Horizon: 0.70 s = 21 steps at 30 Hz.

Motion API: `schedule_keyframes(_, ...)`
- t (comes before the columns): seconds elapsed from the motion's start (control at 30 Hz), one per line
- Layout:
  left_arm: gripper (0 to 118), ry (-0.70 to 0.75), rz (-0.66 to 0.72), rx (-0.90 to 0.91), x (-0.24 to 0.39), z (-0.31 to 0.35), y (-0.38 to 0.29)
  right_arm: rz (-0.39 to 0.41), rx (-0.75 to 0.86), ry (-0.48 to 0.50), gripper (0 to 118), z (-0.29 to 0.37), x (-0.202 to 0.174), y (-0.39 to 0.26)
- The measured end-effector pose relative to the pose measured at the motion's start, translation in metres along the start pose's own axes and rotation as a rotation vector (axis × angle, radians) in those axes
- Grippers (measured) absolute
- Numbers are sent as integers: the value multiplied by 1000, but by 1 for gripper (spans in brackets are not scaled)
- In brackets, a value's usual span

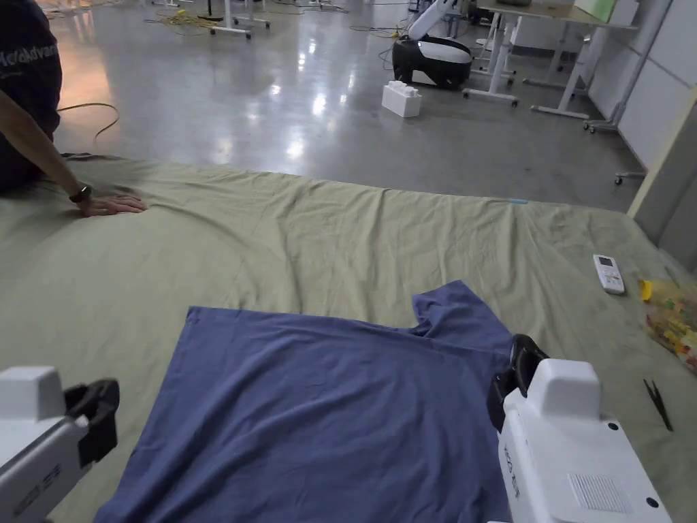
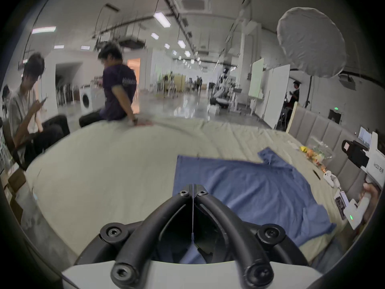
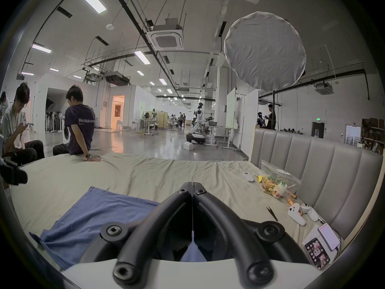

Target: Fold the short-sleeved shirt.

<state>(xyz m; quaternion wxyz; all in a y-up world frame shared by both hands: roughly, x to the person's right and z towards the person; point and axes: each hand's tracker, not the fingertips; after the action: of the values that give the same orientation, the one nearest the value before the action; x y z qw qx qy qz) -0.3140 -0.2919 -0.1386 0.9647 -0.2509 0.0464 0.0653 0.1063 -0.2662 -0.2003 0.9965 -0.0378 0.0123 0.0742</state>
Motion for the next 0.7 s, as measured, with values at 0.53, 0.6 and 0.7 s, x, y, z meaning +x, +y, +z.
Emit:
schedule_keyframes(0.53, 69, 20, 214, -420, -53, -35, -61, 21, -105, 83, 1, -13, -30, -29)
schedule_keyframes(0.6, 69, 48, 179, -463, -48, -45, -67, 25, -111, 85, 1, -13, -30, -30)
schedule_keyframes(0.7, 68, 115, 129, -502, -44, -64, -74, 28, -123, 85, 1, -12, -29, -33)
